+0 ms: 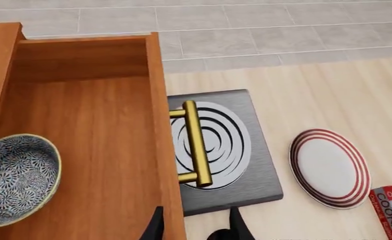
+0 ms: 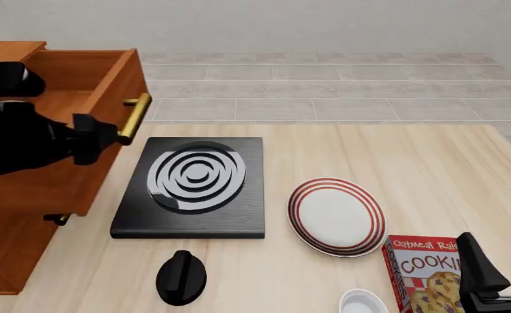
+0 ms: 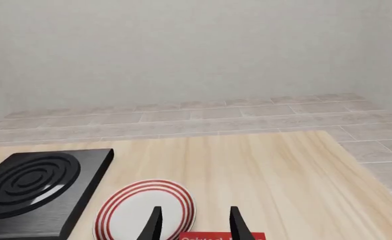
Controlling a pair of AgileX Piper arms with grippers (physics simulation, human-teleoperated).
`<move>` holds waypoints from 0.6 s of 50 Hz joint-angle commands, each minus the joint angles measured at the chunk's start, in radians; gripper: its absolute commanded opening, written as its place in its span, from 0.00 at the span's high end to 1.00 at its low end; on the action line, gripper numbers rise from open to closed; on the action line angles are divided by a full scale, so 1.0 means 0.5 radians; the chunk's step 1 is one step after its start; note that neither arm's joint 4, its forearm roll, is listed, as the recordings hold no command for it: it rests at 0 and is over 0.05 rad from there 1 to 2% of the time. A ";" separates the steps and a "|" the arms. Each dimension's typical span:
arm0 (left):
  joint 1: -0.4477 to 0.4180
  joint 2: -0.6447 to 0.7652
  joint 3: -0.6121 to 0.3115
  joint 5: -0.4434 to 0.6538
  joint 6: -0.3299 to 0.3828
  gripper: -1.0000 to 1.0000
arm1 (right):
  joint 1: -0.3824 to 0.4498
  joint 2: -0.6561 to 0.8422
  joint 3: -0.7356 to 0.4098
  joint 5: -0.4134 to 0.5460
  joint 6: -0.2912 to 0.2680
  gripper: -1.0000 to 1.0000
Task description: Pick the akita bowl in the top layer of the wooden cabinet and place it on the plate.
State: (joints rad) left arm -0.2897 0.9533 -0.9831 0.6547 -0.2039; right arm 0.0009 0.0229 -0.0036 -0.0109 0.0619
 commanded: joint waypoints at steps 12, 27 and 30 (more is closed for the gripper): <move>-0.184 0.248 0.281 0.040 -0.176 0.00 | 0.001 -0.003 -0.002 0.002 0.001 0.00; -0.227 0.253 0.280 0.019 -0.206 0.00 | 0.002 0.017 0.001 -0.015 -0.002 0.00; -0.239 0.252 0.276 0.019 -0.213 0.00 | 0.002 0.022 0.001 -0.018 -0.005 0.00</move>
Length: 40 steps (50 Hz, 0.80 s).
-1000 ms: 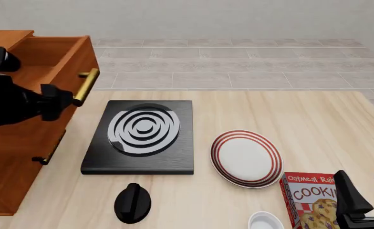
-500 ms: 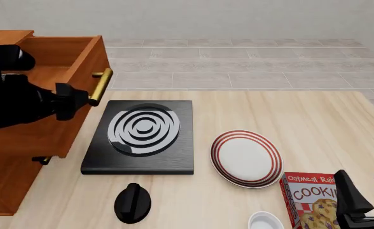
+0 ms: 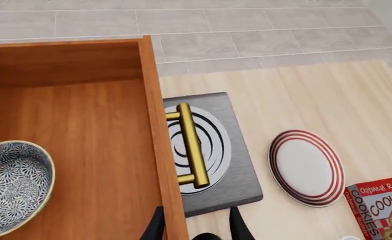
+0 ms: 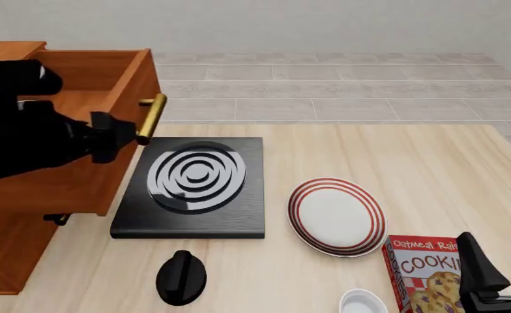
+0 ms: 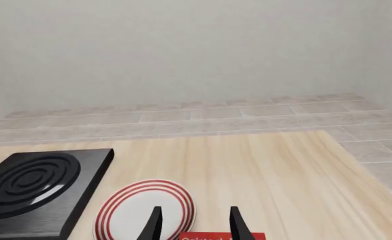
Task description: Pick the akita bowl in the top layer of the wooden cabinet and place it on the plate.
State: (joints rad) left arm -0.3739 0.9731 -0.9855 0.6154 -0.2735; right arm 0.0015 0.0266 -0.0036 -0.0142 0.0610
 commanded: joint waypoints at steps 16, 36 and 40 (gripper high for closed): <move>-0.135 0.215 0.233 0.106 -0.088 0.00 | 0.002 0.025 0.001 -0.017 -0.009 0.00; -0.174 0.215 0.088 0.195 -0.089 0.00 | 0.002 0.031 0.001 -0.025 -0.012 0.00; -0.164 0.228 0.036 0.222 -0.069 0.00 | 0.004 0.028 0.001 -0.022 -0.013 0.00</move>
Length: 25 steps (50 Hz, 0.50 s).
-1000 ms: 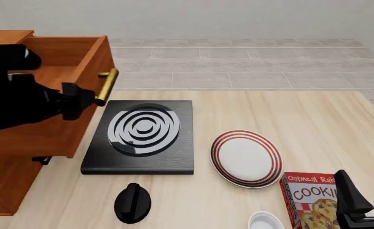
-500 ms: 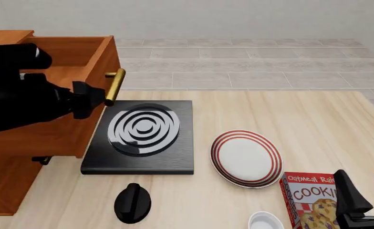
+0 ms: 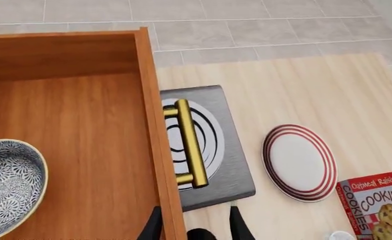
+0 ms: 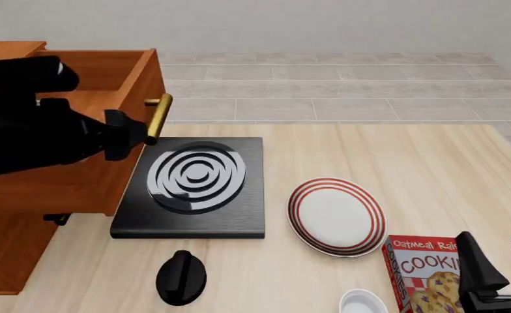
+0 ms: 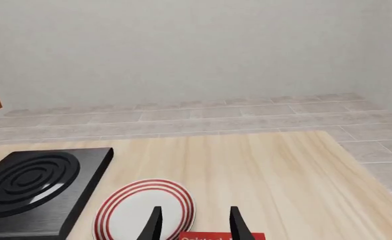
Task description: Pick the akita bowl in the top layer of the wooden cabinet and place it on the plate.
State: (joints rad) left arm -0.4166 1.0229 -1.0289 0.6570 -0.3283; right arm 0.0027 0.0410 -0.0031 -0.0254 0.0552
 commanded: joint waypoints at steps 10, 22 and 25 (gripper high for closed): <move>-0.013 0.142 -0.033 0.244 0.112 0.00 | 0.003 -0.032 -0.001 0.030 -0.009 0.00; 0.071 0.163 -0.189 0.336 0.194 0.00 | 0.003 -0.067 -0.005 0.061 -0.013 0.00; 0.099 0.170 -0.239 0.365 0.221 0.00 | 0.004 -0.063 -0.005 0.056 -0.013 0.00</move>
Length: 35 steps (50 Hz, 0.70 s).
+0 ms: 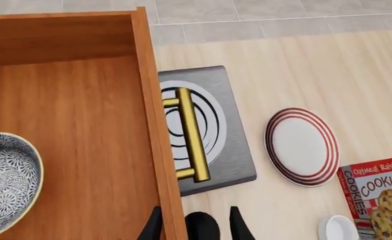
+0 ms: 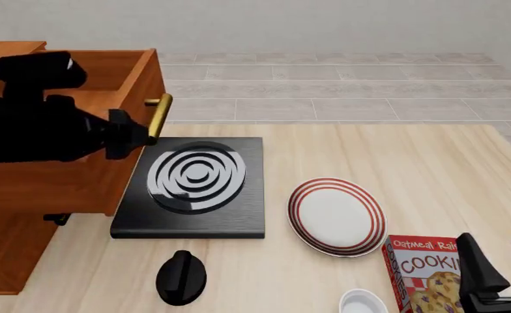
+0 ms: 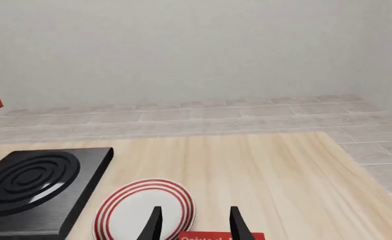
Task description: Pick the akita bowl in the top layer of the wooden cabinet and place it on the plate.
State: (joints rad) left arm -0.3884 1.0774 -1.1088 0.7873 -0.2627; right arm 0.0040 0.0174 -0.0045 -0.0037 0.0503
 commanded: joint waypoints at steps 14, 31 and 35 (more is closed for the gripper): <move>0.114 0.100 -0.309 0.224 0.158 0.00 | 0.003 -0.003 -0.003 -0.004 0.001 0.00; 0.202 0.157 -0.495 0.316 0.250 0.00 | 0.003 -0.007 -0.003 0.000 0.000 0.00; 0.217 0.162 -0.572 0.347 0.232 0.00 | 0.005 -0.009 -0.003 0.001 0.001 0.00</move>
State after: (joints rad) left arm -0.3006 1.1470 -1.3296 0.9310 -0.1537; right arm 0.0057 0.0138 -0.0061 -0.0039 0.0508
